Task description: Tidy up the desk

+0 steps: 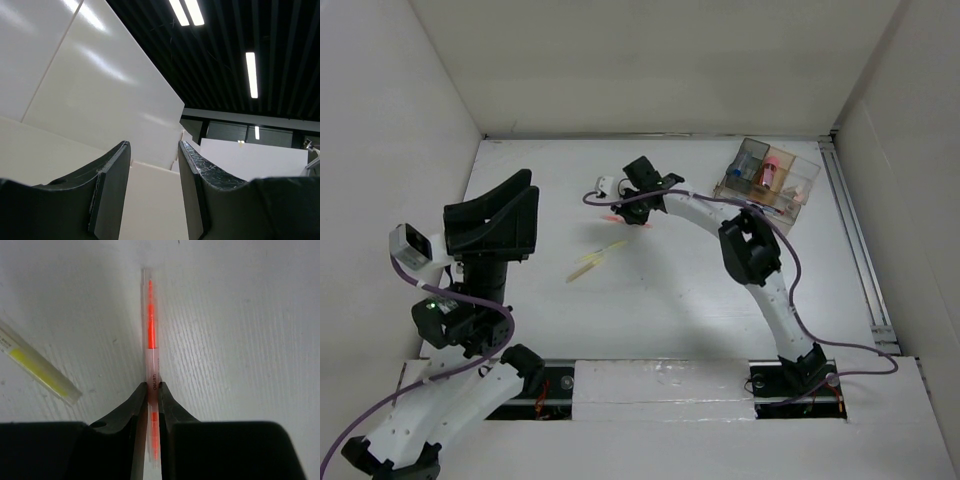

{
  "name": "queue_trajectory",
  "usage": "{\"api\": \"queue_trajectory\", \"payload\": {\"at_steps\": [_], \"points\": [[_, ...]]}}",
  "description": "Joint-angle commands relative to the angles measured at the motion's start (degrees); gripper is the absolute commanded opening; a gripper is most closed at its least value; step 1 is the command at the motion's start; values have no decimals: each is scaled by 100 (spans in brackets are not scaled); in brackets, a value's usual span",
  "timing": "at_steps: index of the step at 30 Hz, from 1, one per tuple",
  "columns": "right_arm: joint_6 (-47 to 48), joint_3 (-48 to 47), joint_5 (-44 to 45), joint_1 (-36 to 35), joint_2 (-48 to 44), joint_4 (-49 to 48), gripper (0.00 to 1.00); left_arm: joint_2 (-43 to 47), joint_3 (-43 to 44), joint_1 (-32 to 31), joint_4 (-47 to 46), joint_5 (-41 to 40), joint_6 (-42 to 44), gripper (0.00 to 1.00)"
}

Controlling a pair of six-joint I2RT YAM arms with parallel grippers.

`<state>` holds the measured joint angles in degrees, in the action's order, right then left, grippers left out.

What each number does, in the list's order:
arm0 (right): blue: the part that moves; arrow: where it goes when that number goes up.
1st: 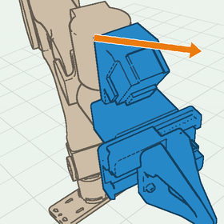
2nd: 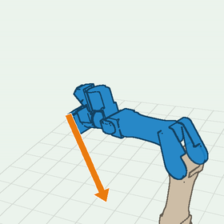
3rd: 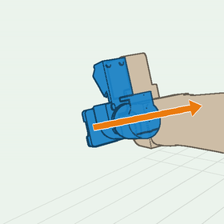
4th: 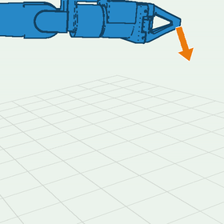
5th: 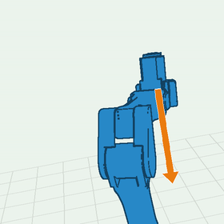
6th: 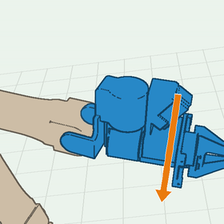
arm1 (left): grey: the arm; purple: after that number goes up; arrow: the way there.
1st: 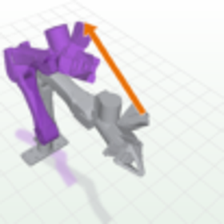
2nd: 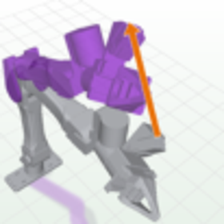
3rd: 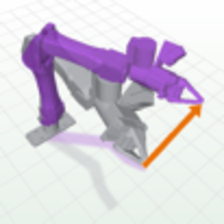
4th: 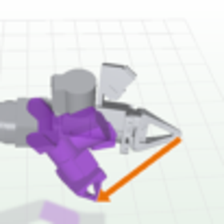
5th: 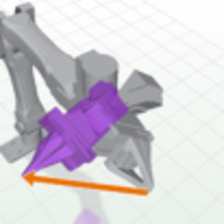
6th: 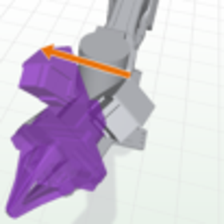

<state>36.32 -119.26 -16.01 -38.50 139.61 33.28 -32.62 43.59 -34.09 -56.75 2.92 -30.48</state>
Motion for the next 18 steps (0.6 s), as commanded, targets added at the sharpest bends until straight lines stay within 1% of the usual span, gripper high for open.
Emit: {"api": "queue_trajectory", "payload": {"at_steps": [1, 2, 5, 8, 9, 12, 14, 17, 18], "points": [[-19, 438, 247, 97, -486, -216, 0, -69, -44, -28, -380, 51, 33, 39], [7, 622, 291, 97, -757, -260, 0, -104, -53, -28, -407, 60, 33, 39], [16, 869, 432, 220, -1145, -331, 0, -95, -131, -28, -468, 34, 16, 39], [-45, 1465, 546, 395, -1804, -497, 0, -34, -290, -28, -635, -19, 7, 39], [-89, 1911, 555, 457, -2189, -706, 0, -25, -316, -28, -714, -28, 7, 39], [-221, 2529, 459, 790, -2736, -1076, 0, -34, -422, -28, -872, -11, -19, 39], [-283, 2899, 502, 966, -3123, -1130, 0, -77, -457, -28, -943, 24, -28, 39], [-283, 3356, 748, 1344, -3545, -1201, 0, -156, -457, -28, -1057, 60, -19, 39], [-274, 3453, 1053, 1432, -3624, -1227, 0, -165, -466, -28, -1127, 68, -19, 39]]}}
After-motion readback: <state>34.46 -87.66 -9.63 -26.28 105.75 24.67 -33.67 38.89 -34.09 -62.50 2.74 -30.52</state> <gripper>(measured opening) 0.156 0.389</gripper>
